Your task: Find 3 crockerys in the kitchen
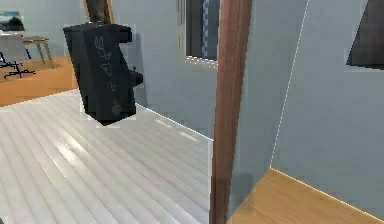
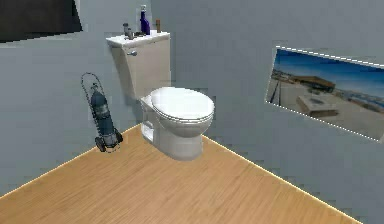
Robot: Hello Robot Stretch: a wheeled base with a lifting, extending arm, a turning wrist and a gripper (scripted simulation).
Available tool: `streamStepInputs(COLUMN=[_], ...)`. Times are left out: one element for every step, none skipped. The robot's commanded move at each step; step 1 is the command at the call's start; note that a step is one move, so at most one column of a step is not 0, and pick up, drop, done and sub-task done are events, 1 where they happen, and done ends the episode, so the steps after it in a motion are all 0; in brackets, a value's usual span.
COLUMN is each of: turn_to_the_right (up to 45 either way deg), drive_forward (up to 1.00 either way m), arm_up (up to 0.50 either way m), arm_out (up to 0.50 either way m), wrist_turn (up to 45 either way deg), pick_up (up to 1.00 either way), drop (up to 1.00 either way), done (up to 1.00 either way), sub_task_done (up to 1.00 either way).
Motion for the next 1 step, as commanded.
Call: streamStepInputs(turn_to_the_right=[-9.0], drive_forward=[0.0], arm_up=[0.0], arm_out=[0.0], wrist_turn=[0.0], pick_up=[0.0], drop=[0.0], done=[0.0], sub_task_done=[0.0])
